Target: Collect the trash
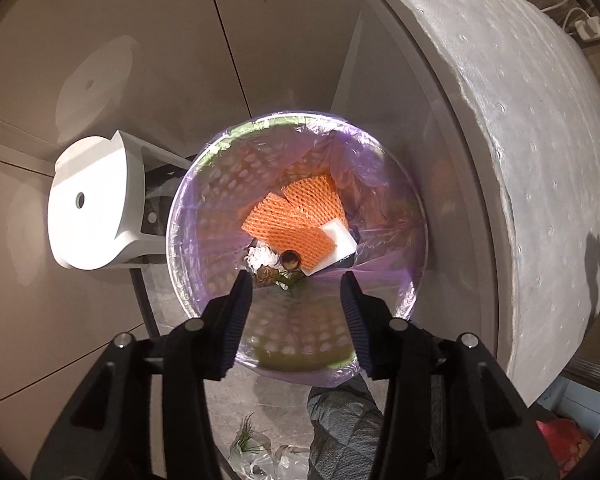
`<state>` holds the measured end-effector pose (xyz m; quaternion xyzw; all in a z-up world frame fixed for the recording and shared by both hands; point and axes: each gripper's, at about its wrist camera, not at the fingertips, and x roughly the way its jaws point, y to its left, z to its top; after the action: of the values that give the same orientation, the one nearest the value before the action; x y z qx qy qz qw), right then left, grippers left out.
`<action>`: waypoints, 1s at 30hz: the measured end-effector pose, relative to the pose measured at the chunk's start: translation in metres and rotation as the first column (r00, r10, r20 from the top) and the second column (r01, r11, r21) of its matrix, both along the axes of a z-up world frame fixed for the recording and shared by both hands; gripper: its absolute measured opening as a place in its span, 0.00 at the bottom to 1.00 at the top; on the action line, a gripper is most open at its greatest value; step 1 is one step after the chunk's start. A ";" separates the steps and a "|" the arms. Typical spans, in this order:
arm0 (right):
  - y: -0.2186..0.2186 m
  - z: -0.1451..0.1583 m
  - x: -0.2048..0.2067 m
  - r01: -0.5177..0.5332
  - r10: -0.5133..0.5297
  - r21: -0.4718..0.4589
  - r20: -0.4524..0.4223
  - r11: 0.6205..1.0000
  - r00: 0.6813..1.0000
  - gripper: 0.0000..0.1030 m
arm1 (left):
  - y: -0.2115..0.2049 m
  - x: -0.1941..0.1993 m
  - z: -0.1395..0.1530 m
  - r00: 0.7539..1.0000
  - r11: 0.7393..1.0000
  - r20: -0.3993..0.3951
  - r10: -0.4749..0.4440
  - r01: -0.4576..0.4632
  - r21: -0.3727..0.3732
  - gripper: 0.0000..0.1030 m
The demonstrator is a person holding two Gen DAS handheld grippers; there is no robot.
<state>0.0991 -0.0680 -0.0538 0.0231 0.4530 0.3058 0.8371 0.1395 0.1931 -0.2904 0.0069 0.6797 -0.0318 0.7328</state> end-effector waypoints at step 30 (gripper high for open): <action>0.187 -0.161 0.034 -0.292 0.254 -0.170 -0.213 0.941 0.944 0.21 | 0.059 -0.104 0.222 0.901 0.975 0.375 0.218 -0.222 -0.032 0.84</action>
<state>0.1331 0.1190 -0.2150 -0.0954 0.5571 0.3687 0.7380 0.0352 0.2524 -0.0684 -0.0597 0.5234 0.0567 0.8481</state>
